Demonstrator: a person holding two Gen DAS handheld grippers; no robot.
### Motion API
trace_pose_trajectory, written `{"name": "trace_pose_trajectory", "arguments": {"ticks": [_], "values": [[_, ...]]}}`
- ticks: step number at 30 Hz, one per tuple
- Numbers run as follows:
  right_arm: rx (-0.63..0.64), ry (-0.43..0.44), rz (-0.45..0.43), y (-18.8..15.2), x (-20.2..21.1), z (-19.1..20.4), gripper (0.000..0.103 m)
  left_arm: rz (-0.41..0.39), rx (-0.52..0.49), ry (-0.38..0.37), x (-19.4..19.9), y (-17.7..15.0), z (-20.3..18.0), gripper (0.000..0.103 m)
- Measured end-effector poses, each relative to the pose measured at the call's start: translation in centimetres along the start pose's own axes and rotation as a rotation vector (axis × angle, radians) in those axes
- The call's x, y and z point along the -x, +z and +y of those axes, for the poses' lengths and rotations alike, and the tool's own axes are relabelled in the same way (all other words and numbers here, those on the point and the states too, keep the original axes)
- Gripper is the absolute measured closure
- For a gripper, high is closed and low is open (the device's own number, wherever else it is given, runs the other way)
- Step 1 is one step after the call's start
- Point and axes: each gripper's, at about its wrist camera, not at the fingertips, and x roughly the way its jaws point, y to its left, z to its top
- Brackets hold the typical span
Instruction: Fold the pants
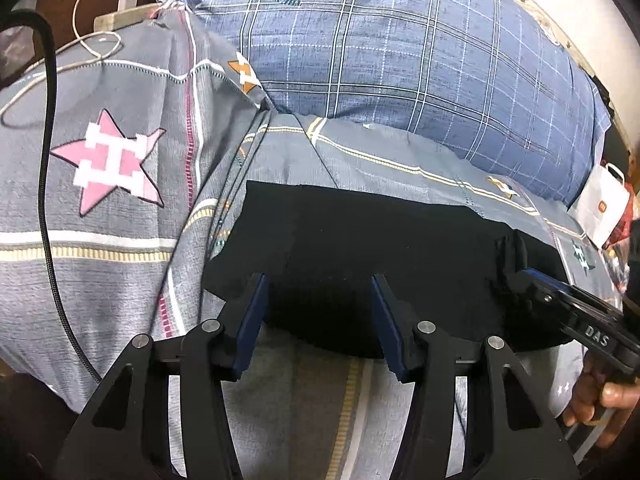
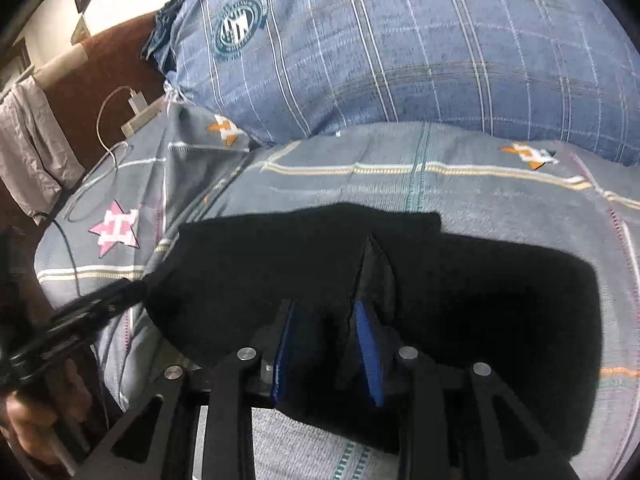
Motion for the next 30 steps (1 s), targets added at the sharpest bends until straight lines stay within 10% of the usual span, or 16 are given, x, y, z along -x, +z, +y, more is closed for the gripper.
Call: {"name": "trace_pose_trajectory", "arguments": {"ticks": [30], "values": [[0.141, 0.085, 0.005, 2.8, -1.8, 6.1, 0.057, 0.005, 0.075, -0.076, -0.4, -1.1, 1.8, 0.042]]}}
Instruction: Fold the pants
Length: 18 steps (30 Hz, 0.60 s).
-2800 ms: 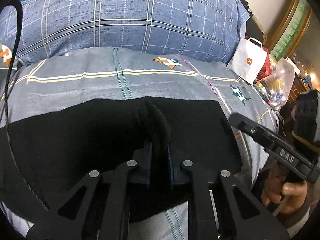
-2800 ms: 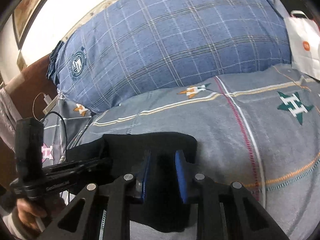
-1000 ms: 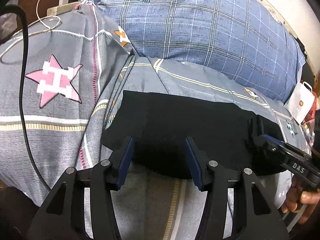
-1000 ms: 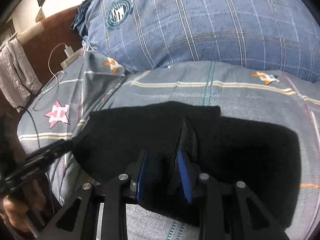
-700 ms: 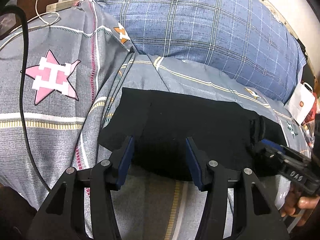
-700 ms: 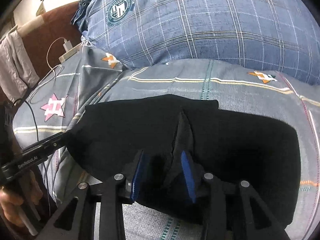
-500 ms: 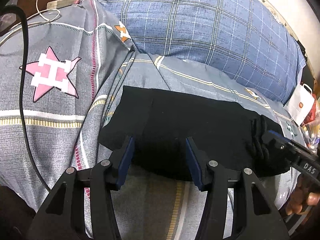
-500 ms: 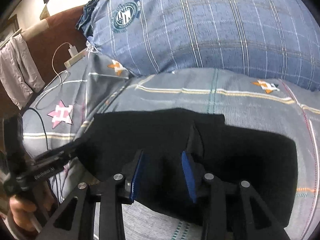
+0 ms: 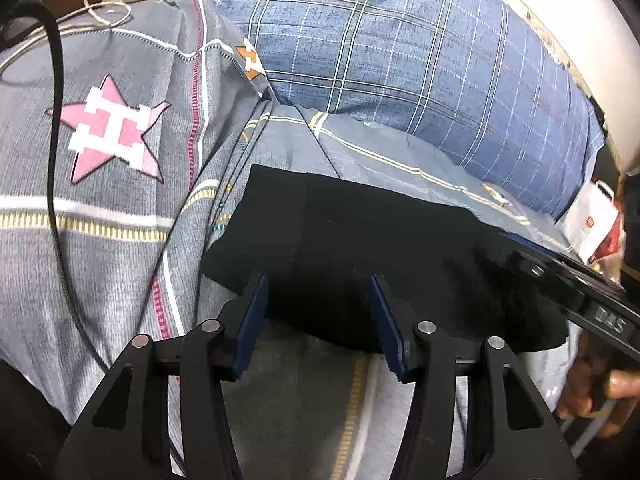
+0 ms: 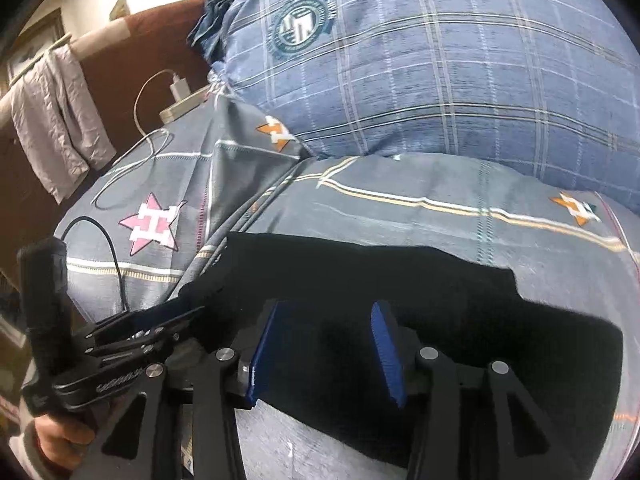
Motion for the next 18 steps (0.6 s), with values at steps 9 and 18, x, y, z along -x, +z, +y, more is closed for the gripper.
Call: {"name": "trace_pose_trajectory", "arguments": {"ticks": [9, 18], "values": [[0.102, 0.072, 0.058, 3.3, -3.6, 2.1, 0.050, 0.031, 0.057, 0.028, -0.7, -0.7, 0.7, 0.036], [0.148, 0.109, 0.109, 5.5, -7.1, 3.5, 0.049, 0.072, 0.082, 0.054, -2.5, -0.9, 0.9, 0.036]]}}
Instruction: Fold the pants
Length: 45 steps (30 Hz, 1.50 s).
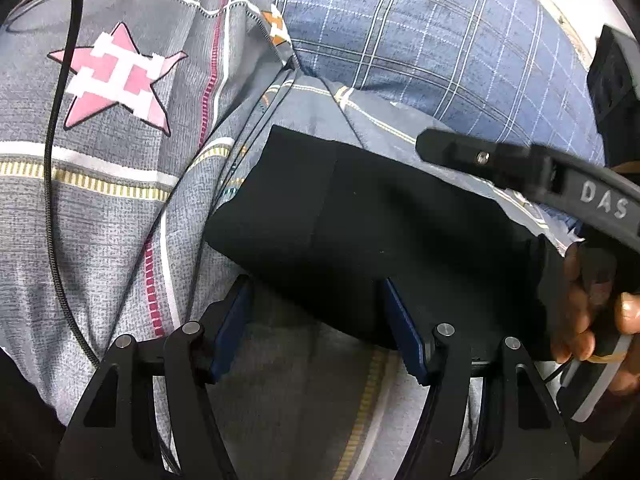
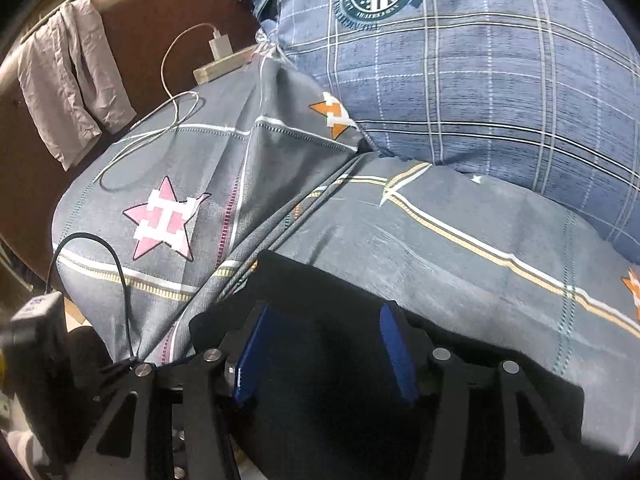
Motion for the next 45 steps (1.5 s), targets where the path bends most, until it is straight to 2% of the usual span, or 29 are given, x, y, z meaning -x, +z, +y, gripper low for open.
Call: {"name": "trace_pose_trajectory", "arguments": {"ticks": [7, 12, 15, 21, 25, 29, 30, 31, 32, 33, 34, 36, 38, 42, 45], "values": [[-0.024, 0.013, 0.001, 0.3, -0.7, -0.6, 0.048, -0.004, 0.004, 0.010, -0.4, 0.1, 0.0, 0.036], [0.008, 0.010, 0.024, 0.9, -1.9, -0.5, 0.048, -0.013, 0.023, -0.008, -0.5, 0.1, 0.5, 0.036], [0.035, 0.023, 0.046, 1.5, -2.9, -0.3, 0.048, -0.020, 0.053, -0.057, -0.5, 0.1, 1.0, 0.025], [0.088, 0.045, 0.114, 2.7, -5.8, -0.2, 0.047, -0.038, 0.112, -0.113, -0.7, 0.7, 1.9, 0.023], [0.145, 0.062, 0.172, 2.7, -8.1, 0.3, 0.046, -0.050, 0.137, -0.163, -1.0, 1.0, 2.1, 0.014], [0.219, 0.083, 0.209, 2.4, -10.0, 1.4, 0.046, -0.069, 0.115, -0.151, -1.2, 0.9, 1.7, 0.012], [0.235, 0.085, 0.206, 2.3, -10.2, 1.7, 0.047, -0.075, 0.109, -0.150, -1.2, 1.0, 1.6, 0.012], [0.241, 0.091, 0.199, 2.3, -10.3, 1.9, 0.057, -0.080, 0.111, -0.155, -1.2, 1.0, 1.6, 0.013], [0.247, 0.091, 0.193, 2.2, -10.2, 2.1, 0.061, -0.085, 0.118, -0.164, -1.2, 1.1, 1.8, 0.013], [0.255, 0.090, 0.181, 2.1, -10.0, 2.3, 0.071, -0.094, 0.132, -0.177, -1.1, 1.2, 2.0, 0.027], [0.259, 0.092, 0.166, 2.1, -9.6, 2.5, 0.080, -0.094, 0.139, -0.186, -1.2, 1.4, 2.2, 0.053], [0.251, 0.093, 0.118, 1.9, -7.9, 2.6, 0.088, -0.112, 0.126, -0.195, -0.5, 1.7, 2.5, 0.073], [0.217, 0.102, 0.046, 1.8, -5.4, 2.2, 0.090, -0.164, 0.083, -0.235, 1.4, 1.9, 1.9, 0.077], [0.110, 0.148, -0.129, 1.5, 2.3, 0.1, 0.091, -0.300, -0.120, -0.293, 6.4, 1.7, -2.5, 0.082], [0.019, 0.154, -0.251, 0.0, 8.6, -3.3, 0.092, -0.313, -0.297, -0.402, 8.3, 1.2, -7.8, 0.082]]}}
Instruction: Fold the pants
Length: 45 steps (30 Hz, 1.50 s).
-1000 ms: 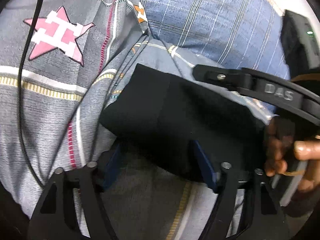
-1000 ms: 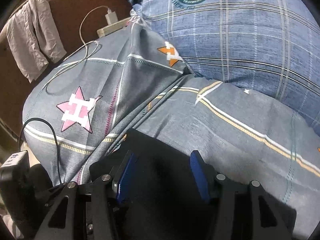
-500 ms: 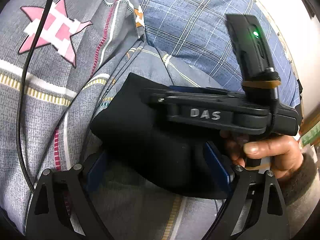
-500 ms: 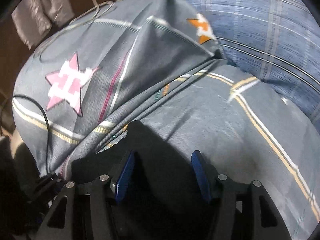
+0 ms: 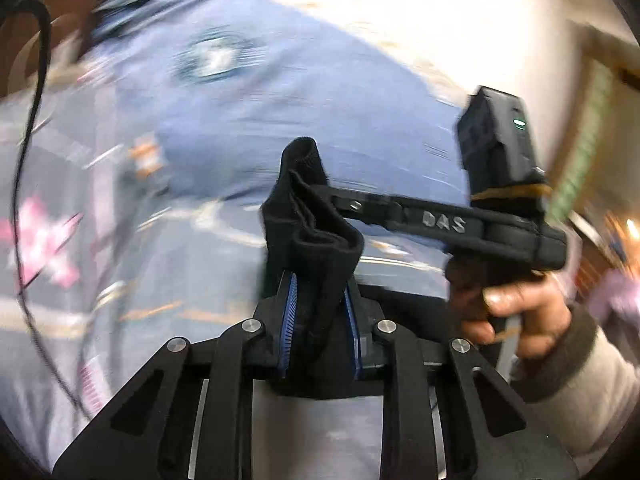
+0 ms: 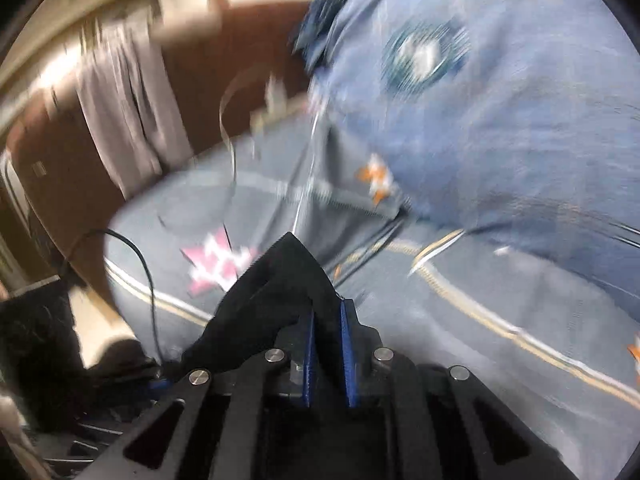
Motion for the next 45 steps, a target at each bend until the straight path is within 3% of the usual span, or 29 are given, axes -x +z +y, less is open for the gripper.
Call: {"name": "trace_pose_trajectory", "arguments": {"ticks": [3, 5, 7, 9, 11, 14, 15, 17, 21, 24, 26, 28, 30, 35, 39, 45], "values": [[-0.092, -0.055, -0.083, -1.6, 5.2, -2.6, 0.093, 0.051, -0.099, -0.127, -2.4, 0.0, -4.5, 0.082], [-0.195, -0.117, -0.101, -4.4, 8.5, -5.5, 0.095, 0.125, -0.142, -0.196, -5.5, -1.1, -7.0, 0.082], [-0.296, -0.195, -0.088, -7.3, 10.2, -8.1, 0.101, 0.214, -0.174, -0.221, -8.2, -2.6, -8.8, 0.082], [-0.393, -0.285, -0.060, -10.4, 11.1, -10.6, 0.101, 0.298, -0.193, -0.237, -10.4, -4.2, -10.0, 0.082], [-0.484, -0.305, -0.064, -12.5, 12.4, -11.8, 0.101, 0.358, -0.199, -0.229, -11.1, -5.1, -10.5, 0.082], [-0.573, -0.237, -0.165, -13.9, 15.3, -11.9, 0.084, 0.325, -0.209, -0.244, -8.9, -4.2, -10.6, 0.082], [-0.588, -0.207, -0.190, -14.1, 15.9, -11.6, 0.066, 0.305, -0.229, -0.231, -8.1, -3.4, -10.5, 0.082], [-0.590, -0.151, -0.185, -14.2, 15.8, -11.0, 0.042, 0.267, -0.265, -0.183, -6.8, -1.8, -10.0, 0.082], [-0.530, -0.124, -0.080, -13.4, 12.3, -9.8, 0.039, 0.236, -0.251, -0.087, -6.7, -0.6, -7.5, 0.070], [-0.542, -0.151, -0.017, -13.1, 8.8, -9.8, 0.039, 0.260, -0.192, 0.000, -8.1, -0.9, -4.7, 0.070], [-0.529, -0.163, -0.019, -13.1, 7.5, -9.5, 0.041, 0.268, -0.149, 0.018, -7.8, -1.4, -3.5, 0.070], [-0.519, -0.133, -0.028, -12.7, 6.4, -8.9, 0.071, 0.271, -0.128, 0.041, -7.6, -1.7, -2.6, 0.070], [-0.491, -0.124, -0.036, -12.2, 6.3, -8.2, 0.092, 0.268, -0.126, 0.054, -7.3, -1.6, -2.4, 0.070], [-0.428, -0.134, -0.164, -10.3, 11.0, -6.2, 0.094, 0.227, -0.137, 0.048, -6.5, -0.1, -2.8, 0.069], [-0.423, -0.208, -0.248, -10.7, 16.8, -6.2, 0.094, 0.207, -0.134, 0.020, -7.0, 0.8, -4.0, 0.059], [-0.525, -0.409, -0.123, -15.0, 17.3, -9.9, 0.094, 0.299, -0.215, 0.011, -11.2, -1.0, -6.9, 0.056]]}}
